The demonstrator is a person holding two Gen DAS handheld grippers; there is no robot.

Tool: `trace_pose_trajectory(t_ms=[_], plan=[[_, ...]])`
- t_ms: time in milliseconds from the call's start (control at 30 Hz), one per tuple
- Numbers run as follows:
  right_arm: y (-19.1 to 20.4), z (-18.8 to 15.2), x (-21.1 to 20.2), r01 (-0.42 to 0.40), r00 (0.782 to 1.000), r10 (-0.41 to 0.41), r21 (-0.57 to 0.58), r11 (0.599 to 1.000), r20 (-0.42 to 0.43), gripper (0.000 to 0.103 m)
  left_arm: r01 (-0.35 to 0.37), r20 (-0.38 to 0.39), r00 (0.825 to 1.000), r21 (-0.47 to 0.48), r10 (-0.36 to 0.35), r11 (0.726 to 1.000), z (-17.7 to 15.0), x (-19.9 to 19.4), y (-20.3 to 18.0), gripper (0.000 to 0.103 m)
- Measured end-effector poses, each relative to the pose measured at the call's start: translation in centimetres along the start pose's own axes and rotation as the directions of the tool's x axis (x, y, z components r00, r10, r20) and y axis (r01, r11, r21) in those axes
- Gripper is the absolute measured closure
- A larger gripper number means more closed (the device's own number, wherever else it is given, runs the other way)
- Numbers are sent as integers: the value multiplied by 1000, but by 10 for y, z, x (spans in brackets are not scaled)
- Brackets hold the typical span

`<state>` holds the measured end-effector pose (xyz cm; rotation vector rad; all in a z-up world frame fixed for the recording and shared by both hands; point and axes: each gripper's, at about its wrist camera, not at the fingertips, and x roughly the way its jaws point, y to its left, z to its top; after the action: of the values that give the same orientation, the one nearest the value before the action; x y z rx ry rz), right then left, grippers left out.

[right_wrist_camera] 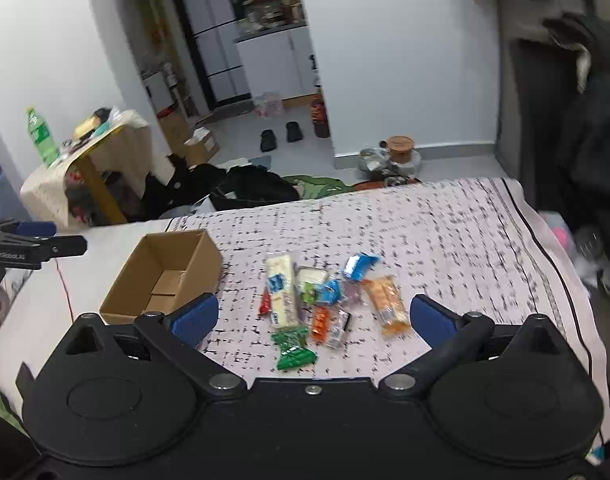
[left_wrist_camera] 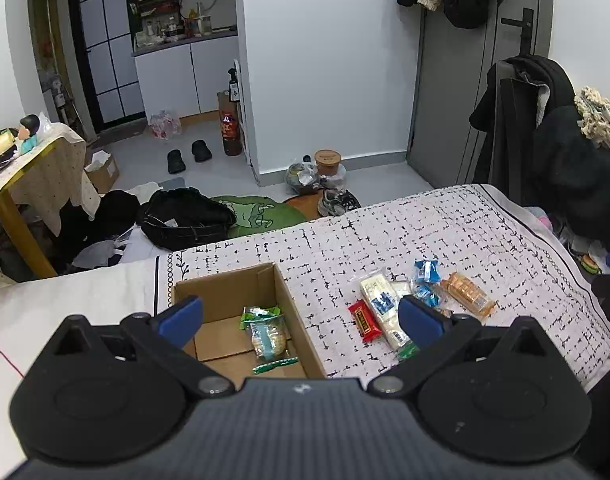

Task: Organize snacks
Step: 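Withdraw both tools from the box back toward the snack pile, then grasp the green plum candy pack with the left gripper while the right gripper grasps the orange bread roll pack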

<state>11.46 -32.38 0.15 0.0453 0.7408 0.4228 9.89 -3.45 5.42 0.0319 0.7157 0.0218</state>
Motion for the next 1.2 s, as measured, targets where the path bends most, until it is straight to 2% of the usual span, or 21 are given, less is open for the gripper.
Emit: trace_pose_trajectory(t_ms=[167, 267, 367, 533, 600, 733, 900, 1067, 1133, 1200], plan=[[-21, -11, -2, 25, 1000, -25, 46, 999, -9, 0, 57, -23, 998, -20, -57, 998, 11, 6, -14, 0], [-28, -15, -2, 34, 999, -33, 46, 998, -17, 0, 93, -34, 995, 29, -92, 995, 16, 15, -28, 0], [-35, -18, 0, 47, 999, -46, 50, 998, -19, 0, 92, -57, 995, 106, -86, 990, 15, 31, -48, 0], [-45, -21, 13, 86, 996, -85, 58, 995, -29, 0, 132, -104, 987, 111, -120, 985, 9, 63, -64, 0], [-46, -21, 20, 95, 995, -94, 40, 995, -36, 1, 144, -115, 985, 111, -131, 983, 4, 74, -69, 0], [-50, -22, 35, 108, 993, -106, 39, 993, -56, 11, 157, -146, 979, 114, -139, 981, -7, 96, -78, 0], [-52, -27, 57, 116, 990, -111, 53, 992, -87, 15, 188, -200, 965, 80, -169, 979, -26, 125, -87, 1], [-50, -31, 79, 127, 987, -122, 40, 991, -108, 19, 262, -251, 936, 21, -248, 965, -44, 154, -96, 2], [-51, -31, 88, 129, 985, -123, 45, 991, -122, 23, 266, -270, 929, 10, -254, 964, -52, 167, -100, 2], [-52, -33, 98, 130, 984, -124, 41, 991, -131, 25, 275, -292, 919, -11, -266, 961, -60, 179, -103, 7]])
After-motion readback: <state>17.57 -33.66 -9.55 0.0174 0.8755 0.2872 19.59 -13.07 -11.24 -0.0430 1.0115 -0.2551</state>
